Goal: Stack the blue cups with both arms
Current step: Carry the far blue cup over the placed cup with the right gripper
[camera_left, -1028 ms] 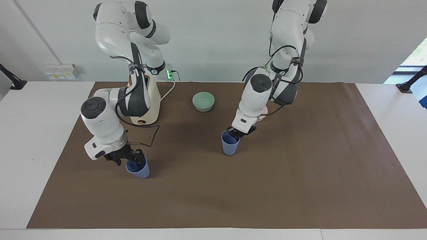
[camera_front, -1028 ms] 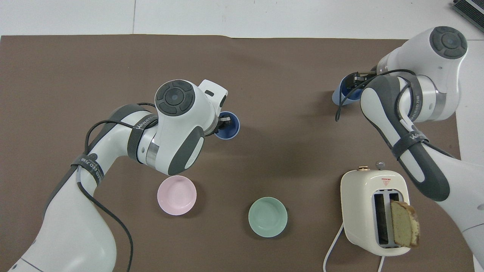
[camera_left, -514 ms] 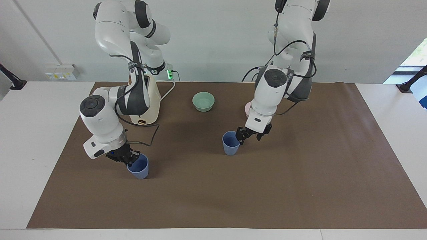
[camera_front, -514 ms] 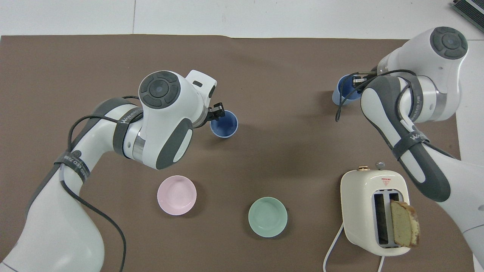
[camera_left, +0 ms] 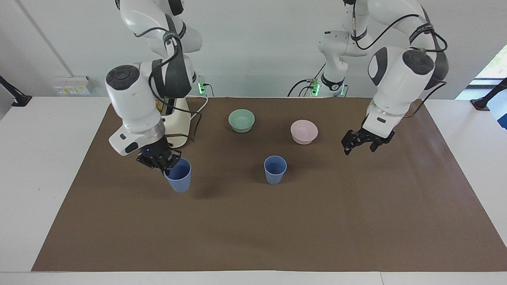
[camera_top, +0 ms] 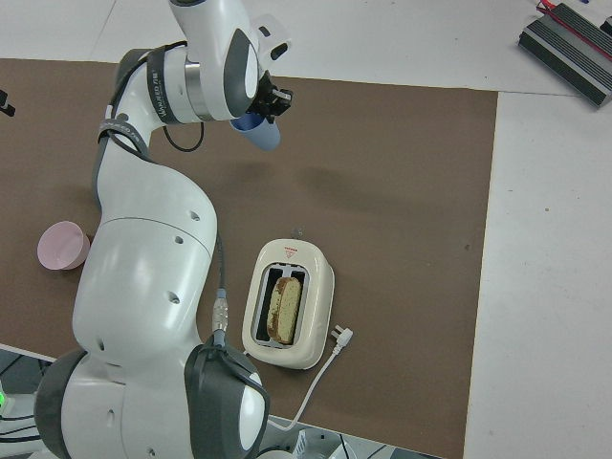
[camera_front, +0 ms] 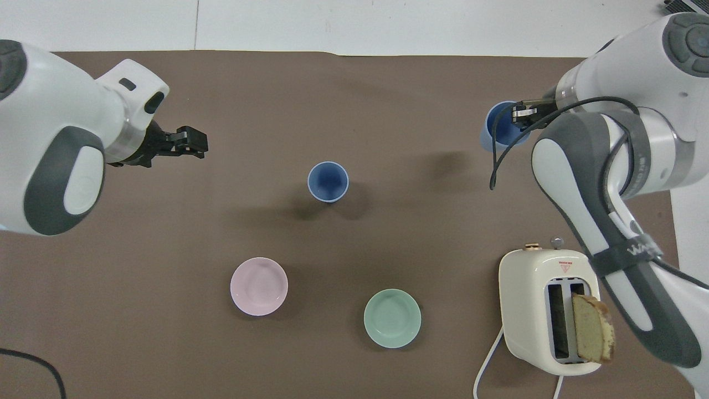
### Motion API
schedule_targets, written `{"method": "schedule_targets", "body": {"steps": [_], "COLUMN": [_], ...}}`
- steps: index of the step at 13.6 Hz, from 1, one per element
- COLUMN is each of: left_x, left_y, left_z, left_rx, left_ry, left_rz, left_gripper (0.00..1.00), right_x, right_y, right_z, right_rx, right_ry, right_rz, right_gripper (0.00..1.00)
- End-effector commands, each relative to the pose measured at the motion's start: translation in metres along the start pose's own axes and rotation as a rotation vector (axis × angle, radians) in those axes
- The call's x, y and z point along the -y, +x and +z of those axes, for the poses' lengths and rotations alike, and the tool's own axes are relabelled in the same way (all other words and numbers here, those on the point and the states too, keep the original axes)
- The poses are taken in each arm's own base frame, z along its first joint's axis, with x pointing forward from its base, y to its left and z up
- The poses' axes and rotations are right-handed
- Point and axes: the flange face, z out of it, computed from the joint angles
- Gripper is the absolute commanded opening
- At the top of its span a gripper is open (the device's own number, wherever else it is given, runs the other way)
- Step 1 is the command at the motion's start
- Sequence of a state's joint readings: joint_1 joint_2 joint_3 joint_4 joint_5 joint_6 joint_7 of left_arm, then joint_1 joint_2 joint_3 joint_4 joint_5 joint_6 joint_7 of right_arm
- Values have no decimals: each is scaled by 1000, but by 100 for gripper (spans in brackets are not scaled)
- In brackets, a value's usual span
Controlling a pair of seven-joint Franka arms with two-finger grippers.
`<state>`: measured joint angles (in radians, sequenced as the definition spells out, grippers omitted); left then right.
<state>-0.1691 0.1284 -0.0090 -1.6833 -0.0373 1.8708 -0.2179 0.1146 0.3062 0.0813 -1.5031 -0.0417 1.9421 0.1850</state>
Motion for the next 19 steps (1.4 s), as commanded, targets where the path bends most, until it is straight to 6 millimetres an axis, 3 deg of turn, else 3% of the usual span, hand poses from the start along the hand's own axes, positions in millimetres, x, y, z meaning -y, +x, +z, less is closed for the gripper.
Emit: {"method": "schedule_targets", "body": {"steps": [1, 3, 7, 8, 11, 12, 17, 19], "left_x": [34, 59, 70, 70, 67, 64, 58, 60], "left_y": [-21, -28, -48, -53, -57, -57, -58, -59], "left_z": [-23, -43, -85, -94, -100, -101, -101, -102], "left_rx": [41, 48, 88, 88, 79, 72, 77, 80], "left_ry": [20, 21, 24, 25, 22, 22, 23, 23], "left_rz": [96, 148, 186, 186, 179, 182, 206, 203], "left_gripper": [100, 100, 100, 100, 100, 100, 100, 100], "right_x": [73, 126, 181, 203, 230, 248, 272, 269], "right_y": [-26, -41, -60, -69, -74, -79, -73, -64], "right_z": [-16, -26, -41, -39, -12, -14, 9, 19], "right_rx": [5, -10, -25, -22, 3, 5, 12, 0], "right_ry": [15, 34, 60, 61, 55, 61, 62, 66], "right_rz": [-10, -43, -44, -54, 5, 2, 8, 17], "right_gripper": [0, 0, 0, 0, 0, 0, 0, 0]}}
